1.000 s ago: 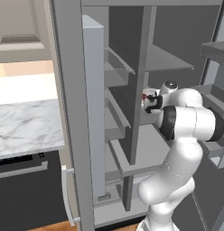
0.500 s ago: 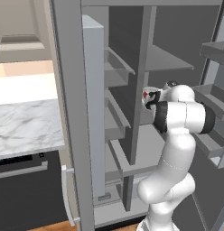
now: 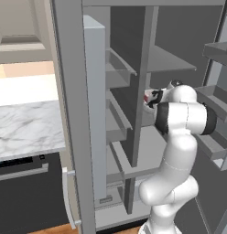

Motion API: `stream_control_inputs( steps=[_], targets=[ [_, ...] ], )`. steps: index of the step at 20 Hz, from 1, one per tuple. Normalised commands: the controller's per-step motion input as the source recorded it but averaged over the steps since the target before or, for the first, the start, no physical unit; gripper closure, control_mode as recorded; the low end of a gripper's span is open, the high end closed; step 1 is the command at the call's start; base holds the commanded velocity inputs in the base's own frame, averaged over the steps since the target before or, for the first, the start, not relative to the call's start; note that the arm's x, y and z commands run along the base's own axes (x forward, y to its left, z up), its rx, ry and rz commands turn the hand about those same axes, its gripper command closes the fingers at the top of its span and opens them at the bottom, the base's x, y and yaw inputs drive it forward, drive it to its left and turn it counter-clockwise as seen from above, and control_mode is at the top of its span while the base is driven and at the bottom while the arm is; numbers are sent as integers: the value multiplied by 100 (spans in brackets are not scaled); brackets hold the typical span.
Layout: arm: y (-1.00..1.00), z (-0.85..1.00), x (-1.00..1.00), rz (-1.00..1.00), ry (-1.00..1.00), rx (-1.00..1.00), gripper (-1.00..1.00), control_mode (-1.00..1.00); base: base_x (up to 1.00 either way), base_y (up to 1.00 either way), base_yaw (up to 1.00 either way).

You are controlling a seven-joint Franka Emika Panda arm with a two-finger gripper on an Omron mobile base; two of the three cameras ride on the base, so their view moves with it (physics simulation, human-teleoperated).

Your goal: Place one of the steaks on the plate and the other in the bowl. Then place the bowl in the fridge.

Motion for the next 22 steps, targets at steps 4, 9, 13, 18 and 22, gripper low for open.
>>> stream_control_inputs(
  steps=[4, 9, 13, 18, 22],
  targets=[
    [18, 16, 0, 0, -9, -6, -100, -100, 0, 0, 0],
    [14, 20, 0, 0, -13, -4, -100, -100, 0, 0, 0],
    [0, 41, -9, 0, -17, 0, -100, -100, 0, 0, 0],
    [-2, 20, -26, 0, -22, 0, -100, -100, 0, 0, 0],
    [-3, 14, -18, 0, -19, 0, -100, -100, 0, 0, 0]
  ],
)
